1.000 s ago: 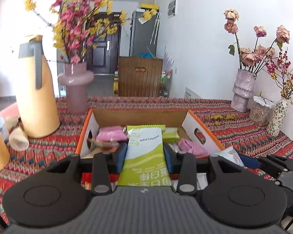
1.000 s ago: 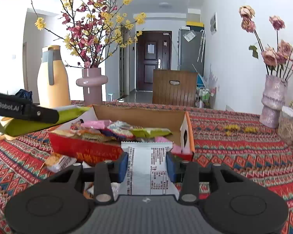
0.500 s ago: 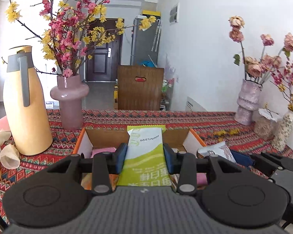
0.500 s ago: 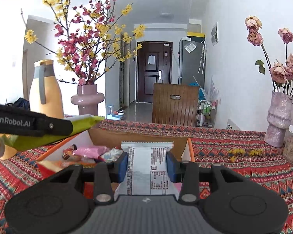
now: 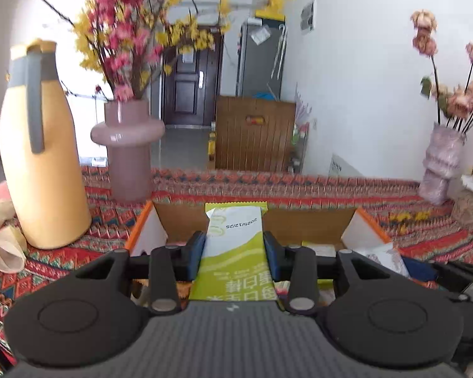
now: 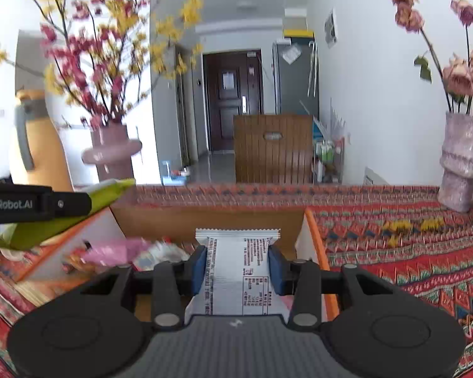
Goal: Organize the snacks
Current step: 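Carry both held packets over the cardboard box, then open both tools to drop the packets into the box, then move both tools back from the box toward the snack pile, then grasp a white wrapped packet with the right tool while the left tool grasps a cookie packet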
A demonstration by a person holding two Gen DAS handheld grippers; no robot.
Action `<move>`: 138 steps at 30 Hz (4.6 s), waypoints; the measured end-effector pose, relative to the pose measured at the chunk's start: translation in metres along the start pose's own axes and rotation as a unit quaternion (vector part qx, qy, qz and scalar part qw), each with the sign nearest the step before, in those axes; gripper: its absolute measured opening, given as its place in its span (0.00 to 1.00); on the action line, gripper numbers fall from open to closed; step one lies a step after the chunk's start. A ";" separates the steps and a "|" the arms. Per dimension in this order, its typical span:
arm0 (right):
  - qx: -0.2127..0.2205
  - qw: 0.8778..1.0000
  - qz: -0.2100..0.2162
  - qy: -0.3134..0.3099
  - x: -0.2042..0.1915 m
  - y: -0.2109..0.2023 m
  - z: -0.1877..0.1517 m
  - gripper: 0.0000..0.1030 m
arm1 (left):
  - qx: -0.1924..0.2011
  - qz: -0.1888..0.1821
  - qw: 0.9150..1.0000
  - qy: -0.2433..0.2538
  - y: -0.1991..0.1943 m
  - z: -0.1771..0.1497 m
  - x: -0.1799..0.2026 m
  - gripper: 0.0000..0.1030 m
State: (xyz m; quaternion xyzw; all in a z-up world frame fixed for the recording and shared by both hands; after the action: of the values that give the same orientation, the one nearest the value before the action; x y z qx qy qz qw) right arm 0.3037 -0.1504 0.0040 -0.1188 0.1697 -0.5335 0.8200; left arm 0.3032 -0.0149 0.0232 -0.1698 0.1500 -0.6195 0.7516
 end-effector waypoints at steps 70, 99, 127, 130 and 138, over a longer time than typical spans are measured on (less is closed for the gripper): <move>-0.054 0.997 0.014 0.059 0.019 -0.088 -0.080 1.00 | -0.059 0.027 0.998 -0.010 -0.036 -0.087 -0.091 1.00; -0.163 0.986 -0.027 -0.002 0.001 -0.036 -0.088 0.93 | -0.063 0.010 0.997 -0.040 -0.037 -0.090 -0.099 1.00; -0.115 0.993 0.006 0.022 0.008 -0.043 -0.084 0.42 | -0.069 0.016 0.996 -0.048 -0.035 -0.092 -0.103 1.00; -0.084 0.996 -0.004 0.030 0.012 -0.052 -0.082 0.41 | -0.069 0.018 0.996 -0.047 -0.035 -0.092 -0.102 1.00; -0.037 0.998 -0.012 0.046 0.022 -0.068 -0.078 0.41 | -0.074 0.046 0.995 -0.053 -0.032 -0.091 -0.106 1.00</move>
State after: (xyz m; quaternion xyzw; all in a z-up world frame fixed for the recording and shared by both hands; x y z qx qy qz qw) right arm 0.2236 -0.1988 -0.0452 -0.1268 0.2255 -0.5414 0.8000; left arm 0.2158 0.0773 -0.0428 -0.2503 0.1627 -0.5618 0.7716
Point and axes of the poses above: each gripper's, at about its wrist camera, not at the fingertips, and y roughly the way its jaws point, x to its right, z to its top, the point moved 3 cm from there along y, roughly the way its jaws point, and after that the axes turned 11 degrees about z, right-handed, at the moved point
